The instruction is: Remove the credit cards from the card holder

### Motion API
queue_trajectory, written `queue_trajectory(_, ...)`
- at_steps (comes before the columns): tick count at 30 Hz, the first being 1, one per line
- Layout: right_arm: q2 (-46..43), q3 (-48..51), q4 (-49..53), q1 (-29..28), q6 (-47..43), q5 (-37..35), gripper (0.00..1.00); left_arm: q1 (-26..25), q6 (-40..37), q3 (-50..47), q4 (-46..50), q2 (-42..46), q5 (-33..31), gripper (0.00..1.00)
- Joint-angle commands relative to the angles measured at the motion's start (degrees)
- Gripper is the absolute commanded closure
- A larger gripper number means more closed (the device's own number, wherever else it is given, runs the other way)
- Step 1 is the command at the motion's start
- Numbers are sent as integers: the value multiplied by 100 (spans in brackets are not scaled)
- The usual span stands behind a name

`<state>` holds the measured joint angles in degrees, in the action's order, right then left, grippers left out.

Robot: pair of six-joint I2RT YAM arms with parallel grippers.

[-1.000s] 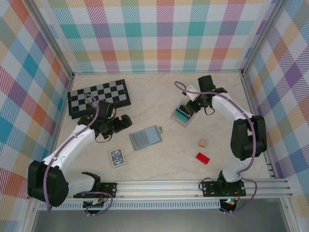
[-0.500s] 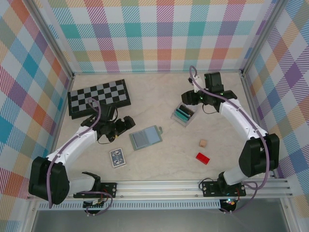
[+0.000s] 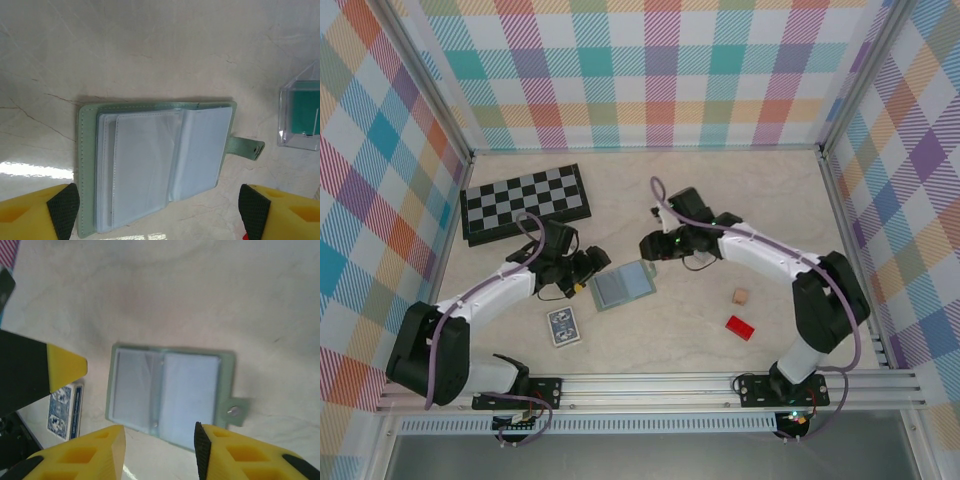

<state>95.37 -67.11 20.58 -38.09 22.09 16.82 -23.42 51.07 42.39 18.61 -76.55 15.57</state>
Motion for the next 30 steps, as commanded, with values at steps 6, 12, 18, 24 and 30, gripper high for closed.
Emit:
queue_trajectory(6,943,-349,325,-472,572,-413,59,-174,272,-95,-442,-302,24,35)
queue_trajectory(12,1512,-842,827,-472,568,-508,60,-189,77,39,-321,-526,7,45)
queue_trajectory(18,1727,-964,1085,-472,597,-901,60,-196,43,49,-342,-723,100,50)
queue_trajectory(24,1909,-988,1139,-476,585,-834,60,-224,17,91,-353,-889,170,53)
queue_trajectory(30,2044,-1032,1190,-476,569,-782,60,-225,-42,134,-316,-967,95,49)
